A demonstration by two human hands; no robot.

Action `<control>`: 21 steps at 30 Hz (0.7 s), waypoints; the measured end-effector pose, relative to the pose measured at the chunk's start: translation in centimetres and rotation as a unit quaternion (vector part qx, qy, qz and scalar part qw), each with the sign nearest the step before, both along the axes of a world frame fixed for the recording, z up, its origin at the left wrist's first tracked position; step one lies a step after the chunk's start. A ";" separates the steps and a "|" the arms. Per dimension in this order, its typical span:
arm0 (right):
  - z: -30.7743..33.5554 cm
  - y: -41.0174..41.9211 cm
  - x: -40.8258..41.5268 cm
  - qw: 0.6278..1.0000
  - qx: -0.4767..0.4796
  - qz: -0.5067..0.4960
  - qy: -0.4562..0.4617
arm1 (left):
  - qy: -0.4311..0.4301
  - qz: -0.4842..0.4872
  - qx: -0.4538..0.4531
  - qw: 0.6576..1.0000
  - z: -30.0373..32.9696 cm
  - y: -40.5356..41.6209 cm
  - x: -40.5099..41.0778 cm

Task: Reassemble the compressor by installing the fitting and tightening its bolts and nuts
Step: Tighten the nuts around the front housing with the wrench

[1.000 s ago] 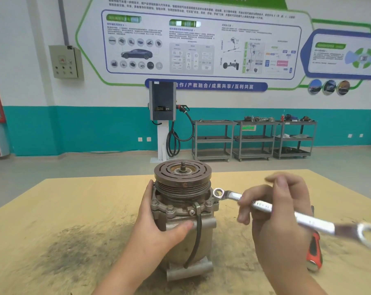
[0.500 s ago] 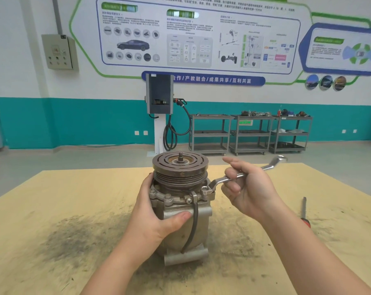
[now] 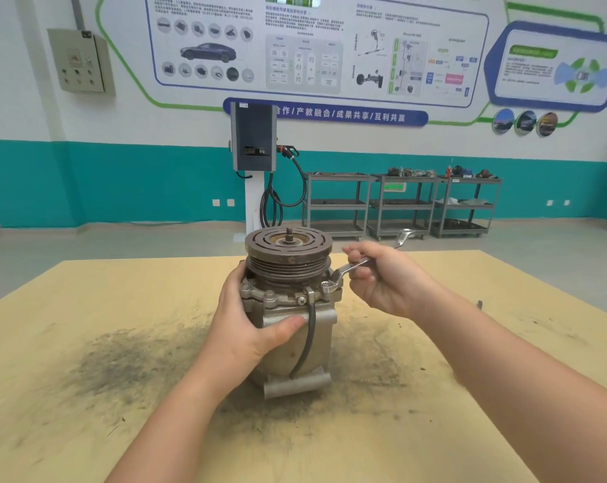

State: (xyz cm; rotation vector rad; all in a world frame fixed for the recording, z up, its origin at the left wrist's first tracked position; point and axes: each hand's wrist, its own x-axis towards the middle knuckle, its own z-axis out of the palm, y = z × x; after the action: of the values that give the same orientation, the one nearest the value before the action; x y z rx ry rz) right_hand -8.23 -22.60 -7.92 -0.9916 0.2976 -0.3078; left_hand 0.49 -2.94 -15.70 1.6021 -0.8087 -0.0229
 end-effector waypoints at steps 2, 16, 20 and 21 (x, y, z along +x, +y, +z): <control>-0.8 0.1 -0.5 1.000 0.024 -0.011 -0.008 | 0.005 0.004 0.006 1.000 0.0 0.0 0.0; -4.4 5.0 -7.1 0.866 -0.394 -0.209 -0.228 | 0.020 -0.005 -0.007 1.000 0.0 -0.1 -0.3; -4.4 6.1 -6.0 0.632 -0.671 -0.224 -0.315 | 0.027 -0.012 -0.055 0.998 -0.6 -0.7 -0.7; -4.1 6.6 -5.5 0.605 -0.702 -0.217 -0.306 | 0.031 -0.016 -0.072 0.997 -0.9 -1.0 -0.8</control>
State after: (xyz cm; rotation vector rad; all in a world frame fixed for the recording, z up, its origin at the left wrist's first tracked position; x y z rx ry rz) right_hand -13.76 -15.97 -12.07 -2.2710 -0.4962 -1.4505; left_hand -0.31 -3.90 -16.61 1.4449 -0.7705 -0.0370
